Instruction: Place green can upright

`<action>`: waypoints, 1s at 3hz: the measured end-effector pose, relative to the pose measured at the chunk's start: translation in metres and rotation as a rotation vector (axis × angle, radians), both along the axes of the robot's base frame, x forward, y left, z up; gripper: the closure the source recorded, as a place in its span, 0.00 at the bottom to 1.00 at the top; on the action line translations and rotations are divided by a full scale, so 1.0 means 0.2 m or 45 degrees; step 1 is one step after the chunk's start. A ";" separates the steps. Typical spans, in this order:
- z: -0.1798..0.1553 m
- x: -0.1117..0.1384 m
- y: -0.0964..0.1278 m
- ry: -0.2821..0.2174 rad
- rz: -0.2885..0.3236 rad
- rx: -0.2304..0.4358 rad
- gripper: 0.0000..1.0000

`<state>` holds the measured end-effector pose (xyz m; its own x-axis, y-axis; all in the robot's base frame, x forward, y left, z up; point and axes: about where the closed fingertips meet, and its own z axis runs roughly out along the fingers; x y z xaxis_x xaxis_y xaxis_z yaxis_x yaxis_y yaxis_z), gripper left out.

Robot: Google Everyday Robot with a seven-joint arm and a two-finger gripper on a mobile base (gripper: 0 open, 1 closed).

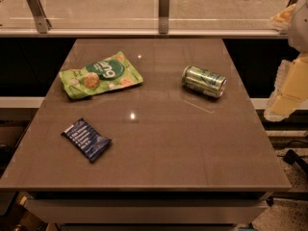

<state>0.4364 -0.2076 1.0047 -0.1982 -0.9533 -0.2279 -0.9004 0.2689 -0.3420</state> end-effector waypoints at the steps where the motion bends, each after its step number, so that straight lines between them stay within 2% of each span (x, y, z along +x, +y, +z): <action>1: 0.00 0.00 0.00 -0.001 0.000 0.000 0.00; 2: 0.01 0.04 0.03 -0.007 -0.029 -0.020 0.00; 3: 0.01 0.10 0.05 -0.003 -0.104 -0.049 0.00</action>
Offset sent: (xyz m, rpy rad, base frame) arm 0.0201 0.0109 0.0009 -0.0379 0.0033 -0.0602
